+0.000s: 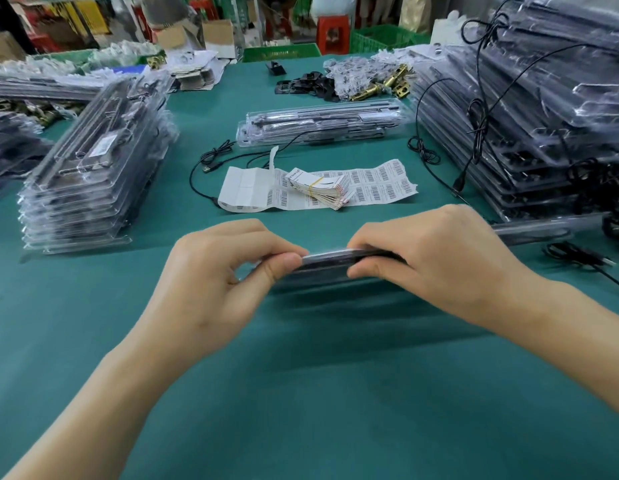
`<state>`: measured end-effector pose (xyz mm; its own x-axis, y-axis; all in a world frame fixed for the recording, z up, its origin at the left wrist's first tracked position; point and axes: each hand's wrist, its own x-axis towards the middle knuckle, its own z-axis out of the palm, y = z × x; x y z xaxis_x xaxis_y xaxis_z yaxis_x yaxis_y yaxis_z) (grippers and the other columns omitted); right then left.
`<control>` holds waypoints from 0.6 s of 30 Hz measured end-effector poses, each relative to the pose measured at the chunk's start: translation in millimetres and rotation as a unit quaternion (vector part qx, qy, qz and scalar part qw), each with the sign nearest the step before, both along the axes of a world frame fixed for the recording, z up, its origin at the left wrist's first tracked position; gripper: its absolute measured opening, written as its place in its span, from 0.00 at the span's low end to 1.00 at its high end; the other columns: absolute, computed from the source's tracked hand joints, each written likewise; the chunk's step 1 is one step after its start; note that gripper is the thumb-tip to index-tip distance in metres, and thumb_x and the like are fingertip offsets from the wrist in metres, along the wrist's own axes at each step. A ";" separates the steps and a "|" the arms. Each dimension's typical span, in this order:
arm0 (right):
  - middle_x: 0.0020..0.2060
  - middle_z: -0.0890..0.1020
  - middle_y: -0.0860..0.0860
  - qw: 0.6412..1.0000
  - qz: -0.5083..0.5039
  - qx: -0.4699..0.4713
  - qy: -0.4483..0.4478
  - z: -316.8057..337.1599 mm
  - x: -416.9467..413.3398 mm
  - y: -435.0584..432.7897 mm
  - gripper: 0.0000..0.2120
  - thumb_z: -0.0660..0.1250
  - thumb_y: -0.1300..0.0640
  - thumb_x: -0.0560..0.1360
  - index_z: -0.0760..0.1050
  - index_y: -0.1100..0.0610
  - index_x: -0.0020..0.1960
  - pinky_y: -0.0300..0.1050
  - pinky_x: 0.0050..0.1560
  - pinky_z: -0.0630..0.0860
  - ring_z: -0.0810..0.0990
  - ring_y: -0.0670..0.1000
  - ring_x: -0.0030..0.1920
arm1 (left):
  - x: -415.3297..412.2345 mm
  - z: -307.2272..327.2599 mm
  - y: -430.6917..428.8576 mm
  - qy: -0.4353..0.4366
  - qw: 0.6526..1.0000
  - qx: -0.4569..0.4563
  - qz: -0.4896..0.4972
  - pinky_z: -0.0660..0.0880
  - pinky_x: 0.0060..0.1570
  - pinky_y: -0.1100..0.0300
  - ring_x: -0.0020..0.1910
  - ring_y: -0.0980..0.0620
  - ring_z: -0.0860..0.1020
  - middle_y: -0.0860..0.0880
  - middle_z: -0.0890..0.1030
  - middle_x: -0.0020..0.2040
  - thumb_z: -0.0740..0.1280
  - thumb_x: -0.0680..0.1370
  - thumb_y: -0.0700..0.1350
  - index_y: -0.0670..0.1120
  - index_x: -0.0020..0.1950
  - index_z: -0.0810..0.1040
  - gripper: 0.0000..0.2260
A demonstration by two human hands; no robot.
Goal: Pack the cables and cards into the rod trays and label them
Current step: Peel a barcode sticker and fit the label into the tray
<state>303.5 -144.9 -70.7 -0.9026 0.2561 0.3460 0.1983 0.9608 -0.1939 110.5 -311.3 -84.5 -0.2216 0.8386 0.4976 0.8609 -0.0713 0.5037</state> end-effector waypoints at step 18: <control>0.37 0.86 0.45 0.882 0.026 -0.386 -0.270 -17.4 -73.2 53.7 0.13 0.69 0.42 0.78 0.83 0.51 0.49 0.32 0.31 0.72 0.80 0.40 0.33 | -59.1 -10.5 60.7 -0.237 0.890 -0.388 -0.031 0.71 0.49 0.59 0.37 0.60 0.77 0.54 0.85 0.40 0.69 0.72 0.65 0.51 0.43 0.88 0.19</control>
<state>230.3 -91.2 -88.1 -0.9001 0.1801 -0.3968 0.4209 0.5951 -0.6846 51.4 -250.5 -95.0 -0.1940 0.9069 -0.3741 0.5448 0.4167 0.7277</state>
